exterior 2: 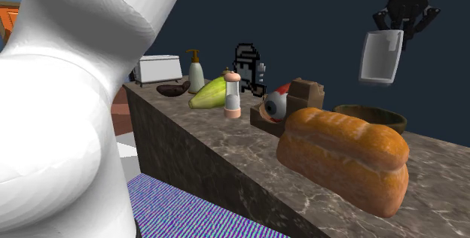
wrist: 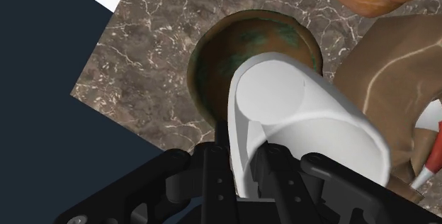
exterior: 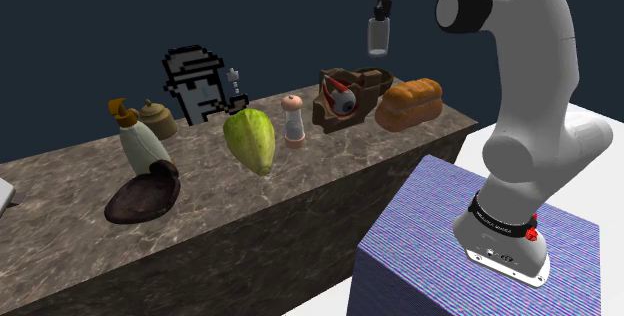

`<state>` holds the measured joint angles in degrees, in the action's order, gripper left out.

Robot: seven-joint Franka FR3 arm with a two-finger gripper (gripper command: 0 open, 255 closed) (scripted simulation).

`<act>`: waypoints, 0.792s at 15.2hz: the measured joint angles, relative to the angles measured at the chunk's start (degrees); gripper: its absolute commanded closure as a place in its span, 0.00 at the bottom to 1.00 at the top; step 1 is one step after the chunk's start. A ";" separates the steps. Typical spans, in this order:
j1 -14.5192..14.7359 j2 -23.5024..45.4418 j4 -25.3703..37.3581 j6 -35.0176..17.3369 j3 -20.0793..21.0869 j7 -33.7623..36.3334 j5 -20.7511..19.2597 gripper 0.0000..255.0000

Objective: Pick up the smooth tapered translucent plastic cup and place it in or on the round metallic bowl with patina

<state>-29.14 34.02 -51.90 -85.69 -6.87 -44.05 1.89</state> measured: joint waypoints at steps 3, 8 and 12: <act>0.17 -1.19 -4.10 -2.91 -0.03 -0.04 -0.10 1.00; 0.60 -3.02 -11.21 -8.18 -0.05 0.11 -0.28 1.00; 0.81 -3.62 -15.21 -11.57 -0.02 0.20 -0.34 1.00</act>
<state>-28.34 30.40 -67.11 -97.26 -6.89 -43.85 1.55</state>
